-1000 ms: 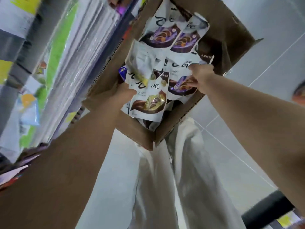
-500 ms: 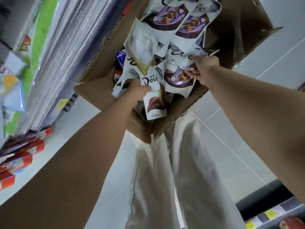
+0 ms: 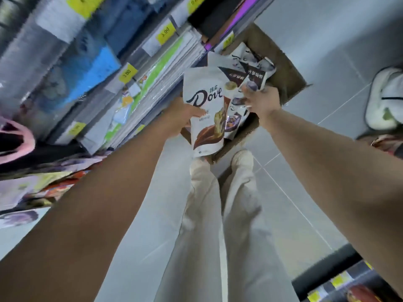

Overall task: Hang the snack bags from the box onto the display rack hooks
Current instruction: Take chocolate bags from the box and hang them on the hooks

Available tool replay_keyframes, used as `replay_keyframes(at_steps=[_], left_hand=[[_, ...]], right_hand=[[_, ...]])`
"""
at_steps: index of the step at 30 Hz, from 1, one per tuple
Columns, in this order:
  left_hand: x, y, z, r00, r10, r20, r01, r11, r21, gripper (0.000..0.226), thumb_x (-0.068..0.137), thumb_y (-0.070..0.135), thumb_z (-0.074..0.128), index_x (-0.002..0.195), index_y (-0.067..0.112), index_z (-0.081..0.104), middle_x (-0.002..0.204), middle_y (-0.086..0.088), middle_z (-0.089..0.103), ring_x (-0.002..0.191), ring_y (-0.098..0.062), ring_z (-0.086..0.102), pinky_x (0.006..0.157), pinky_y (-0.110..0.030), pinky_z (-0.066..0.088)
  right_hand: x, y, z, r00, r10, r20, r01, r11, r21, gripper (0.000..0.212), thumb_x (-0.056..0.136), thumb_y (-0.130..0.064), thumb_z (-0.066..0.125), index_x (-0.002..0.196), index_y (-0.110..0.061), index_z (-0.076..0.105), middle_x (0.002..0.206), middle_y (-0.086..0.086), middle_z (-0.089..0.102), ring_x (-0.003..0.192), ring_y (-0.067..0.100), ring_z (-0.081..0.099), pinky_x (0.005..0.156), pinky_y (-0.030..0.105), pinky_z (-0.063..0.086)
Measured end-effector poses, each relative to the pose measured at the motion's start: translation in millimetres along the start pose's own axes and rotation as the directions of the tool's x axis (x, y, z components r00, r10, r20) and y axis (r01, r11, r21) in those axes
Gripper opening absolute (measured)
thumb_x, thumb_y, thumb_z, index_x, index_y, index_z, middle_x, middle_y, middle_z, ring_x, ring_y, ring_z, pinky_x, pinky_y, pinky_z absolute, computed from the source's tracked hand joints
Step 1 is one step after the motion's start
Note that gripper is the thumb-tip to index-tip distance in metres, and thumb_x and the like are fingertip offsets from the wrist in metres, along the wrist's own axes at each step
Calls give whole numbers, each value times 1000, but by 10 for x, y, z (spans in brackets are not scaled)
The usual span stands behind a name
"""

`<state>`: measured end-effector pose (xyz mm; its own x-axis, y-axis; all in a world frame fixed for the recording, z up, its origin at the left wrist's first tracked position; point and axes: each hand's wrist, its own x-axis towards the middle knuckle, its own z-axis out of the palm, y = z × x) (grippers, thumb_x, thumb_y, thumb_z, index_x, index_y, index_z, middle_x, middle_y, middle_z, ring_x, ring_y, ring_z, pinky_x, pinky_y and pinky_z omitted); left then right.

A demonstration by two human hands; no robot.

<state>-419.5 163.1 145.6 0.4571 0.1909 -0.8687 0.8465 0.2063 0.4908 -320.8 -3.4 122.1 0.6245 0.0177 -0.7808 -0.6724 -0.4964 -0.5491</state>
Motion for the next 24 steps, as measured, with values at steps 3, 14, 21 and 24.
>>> replay_keyframes(at_steps=[3,14,21,24], left_hand=[[-610,204,-251,996,76,39,-70,988,-134,48,65,-1,73,109,11,59,108,-9,66,96,-25,64,93,-43,50],[-2944,-122,-1066,944,182,-276,-249,939,-235,33,77,10,73,108,5,62,98,-10,68,60,-6,64,50,-17,49],[-4010,-885,-1713,749,169,-641,-443,847,-294,20,81,13,72,99,10,65,74,2,66,51,-1,61,40,-12,43],[-4259,-1278,-2023,656,104,-747,-493,809,-320,13,82,12,70,92,12,63,72,3,62,49,-1,60,42,-13,45]], right_hand=[[-628,-425,-13,995,-70,78,64,995,73,19,88,-27,63,94,-9,58,73,0,60,51,6,59,57,20,54],[-2856,-1180,483,920,-324,221,353,930,-107,44,88,-15,59,105,24,48,75,8,42,67,12,38,69,30,31],[-3972,-1095,1301,815,-365,450,524,796,-304,21,89,-21,56,70,-13,52,74,6,53,64,18,49,65,32,41],[-4332,-958,1739,761,-397,512,612,701,-366,15,88,-21,57,79,-8,57,83,11,55,76,24,52,63,29,40]])
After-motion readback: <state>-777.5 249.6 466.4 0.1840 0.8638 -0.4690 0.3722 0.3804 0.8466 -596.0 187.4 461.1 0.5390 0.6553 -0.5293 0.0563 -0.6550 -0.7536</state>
